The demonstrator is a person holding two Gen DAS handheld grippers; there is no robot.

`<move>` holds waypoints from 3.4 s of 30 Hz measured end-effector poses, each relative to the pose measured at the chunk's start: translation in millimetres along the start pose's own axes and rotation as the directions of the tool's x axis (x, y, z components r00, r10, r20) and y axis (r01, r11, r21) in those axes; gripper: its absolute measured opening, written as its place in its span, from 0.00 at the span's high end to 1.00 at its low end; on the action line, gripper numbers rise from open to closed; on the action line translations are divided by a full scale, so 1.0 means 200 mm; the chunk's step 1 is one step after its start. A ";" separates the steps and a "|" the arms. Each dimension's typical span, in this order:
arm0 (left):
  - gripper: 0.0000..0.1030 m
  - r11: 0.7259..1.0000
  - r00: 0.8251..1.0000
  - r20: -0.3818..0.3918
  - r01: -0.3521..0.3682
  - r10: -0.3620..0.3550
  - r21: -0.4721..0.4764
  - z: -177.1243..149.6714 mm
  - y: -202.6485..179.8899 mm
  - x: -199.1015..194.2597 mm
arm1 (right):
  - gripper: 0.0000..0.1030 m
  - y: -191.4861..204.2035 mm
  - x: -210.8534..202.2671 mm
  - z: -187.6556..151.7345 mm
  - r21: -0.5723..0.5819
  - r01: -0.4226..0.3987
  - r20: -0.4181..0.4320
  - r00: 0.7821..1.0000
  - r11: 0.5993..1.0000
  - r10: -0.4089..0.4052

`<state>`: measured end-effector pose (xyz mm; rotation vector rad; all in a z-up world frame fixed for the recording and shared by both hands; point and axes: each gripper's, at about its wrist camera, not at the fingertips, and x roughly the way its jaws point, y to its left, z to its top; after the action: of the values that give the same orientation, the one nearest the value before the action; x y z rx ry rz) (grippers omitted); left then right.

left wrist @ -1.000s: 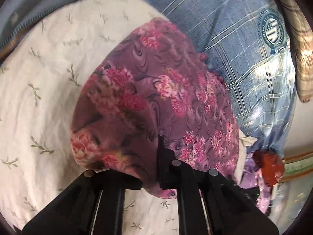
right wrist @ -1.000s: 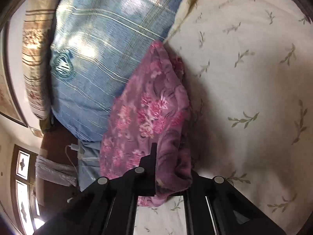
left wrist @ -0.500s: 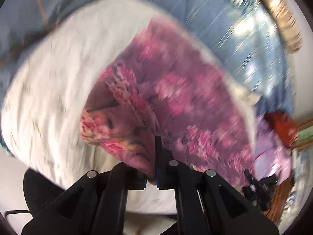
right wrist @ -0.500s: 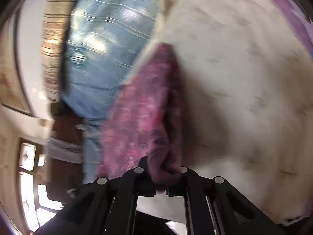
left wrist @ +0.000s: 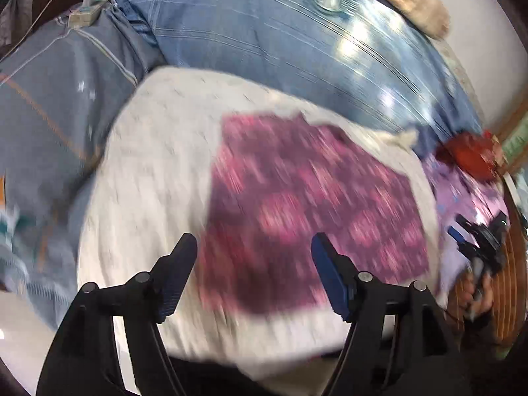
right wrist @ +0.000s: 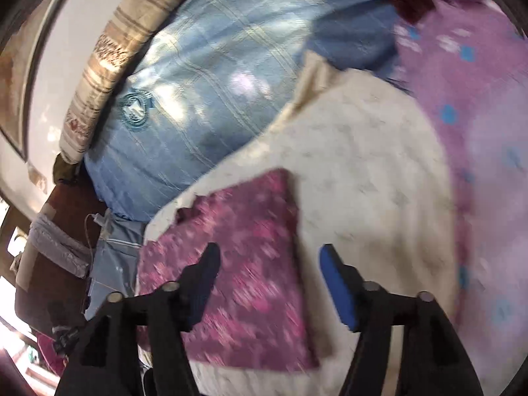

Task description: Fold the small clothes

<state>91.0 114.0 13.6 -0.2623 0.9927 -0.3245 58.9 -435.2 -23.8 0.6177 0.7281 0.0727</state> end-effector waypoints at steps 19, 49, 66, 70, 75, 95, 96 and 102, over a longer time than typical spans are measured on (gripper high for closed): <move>0.85 0.961 0.970 -0.095 0.205 -0.226 -0.185 0.40 0.08 0.58 | 0.93 0.20 0.57 0.22 -0.232 0.147 0.007 0.989 0.962 -0.149; 0.45 0.998 0.998 -0.011 0.059 -0.059 -0.012 0.43 -0.10 0.39 | 0.50 0.32 0.32 0.14 -0.268 0.075 0.006 0.997 0.961 -0.076; 0.45 0.973 0.987 -0.086 0.118 -0.137 -0.198 0.04 0.09 0.29 | 0.30 0.00 0.20 -0.25 -0.128 0.104 -0.161 0.979 0.986 -0.125; 0.45 0.940 0.970 -0.160 0.124 -0.182 -0.317 -0.10 0.18 0.41 | 0.47 0.02 0.30 -0.38 -0.150 0.121 -0.172 0.974 0.981 -0.147; 0.59 0.857 0.951 -0.158 0.157 -0.265 -0.492 -0.15 0.27 0.50 | 0.94 0.13 0.22 -0.35 -0.241 0.087 -0.134 0.983 0.967 -0.122; 0.64 0.922 0.975 -0.143 0.106 -0.170 -0.371 -0.12 0.16 0.53 | 0.72 0.48 0.29 -0.34 -0.276 -0.046 -0.148 0.989 0.960 0.005; 0.65 0.918 0.975 -0.148 0.101 -0.168 -0.383 -0.12 0.18 0.54 | 0.72 0.51 0.35 -0.38 -0.278 -0.061 -0.177 0.984 0.959 0.012; 0.71 0.905 0.978 -0.099 0.128 -0.182 -0.407 -0.16 0.33 0.39 | 0.72 0.44 0.58 -0.50 -0.227 -0.044 -0.304 0.952 0.973 -0.028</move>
<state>112.6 143.1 -88.3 -0.7024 1.1719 -0.2847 93.6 -281.9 -103.3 0.3888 1.0012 0.2625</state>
